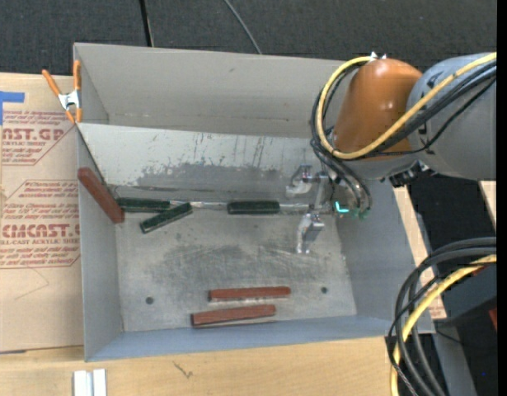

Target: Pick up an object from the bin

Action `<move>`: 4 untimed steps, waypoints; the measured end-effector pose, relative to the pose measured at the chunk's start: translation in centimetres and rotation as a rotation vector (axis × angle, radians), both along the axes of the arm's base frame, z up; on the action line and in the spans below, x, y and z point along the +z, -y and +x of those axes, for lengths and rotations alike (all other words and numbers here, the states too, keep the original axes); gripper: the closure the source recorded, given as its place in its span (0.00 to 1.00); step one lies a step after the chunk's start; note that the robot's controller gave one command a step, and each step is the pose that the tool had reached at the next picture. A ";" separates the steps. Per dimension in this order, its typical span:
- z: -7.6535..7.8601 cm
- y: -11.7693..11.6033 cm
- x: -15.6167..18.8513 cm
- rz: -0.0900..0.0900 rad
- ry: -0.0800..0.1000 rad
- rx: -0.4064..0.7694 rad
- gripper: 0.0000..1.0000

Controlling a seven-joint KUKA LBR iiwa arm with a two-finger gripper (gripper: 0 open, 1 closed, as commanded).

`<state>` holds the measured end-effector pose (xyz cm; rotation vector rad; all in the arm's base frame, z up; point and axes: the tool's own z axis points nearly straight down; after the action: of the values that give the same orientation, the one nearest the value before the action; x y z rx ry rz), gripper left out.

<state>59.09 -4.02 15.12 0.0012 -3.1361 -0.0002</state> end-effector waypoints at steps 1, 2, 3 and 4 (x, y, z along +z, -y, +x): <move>0.2 0.0 0.4 -0.001 0.007 0.000 0.00; -1.7 -1.3 -2.2 -0.002 0.017 0.079 0.00; -4.4 -4.2 -5.8 0.001 0.004 0.085 0.00; -5.3 -5.7 -6.1 0.001 0.005 -0.136 0.00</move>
Offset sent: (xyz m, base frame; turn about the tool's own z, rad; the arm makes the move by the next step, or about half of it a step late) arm -0.0586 0.0439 -0.0800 -0.2278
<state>53.83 1.64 9.04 -0.2130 -3.1336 -0.0020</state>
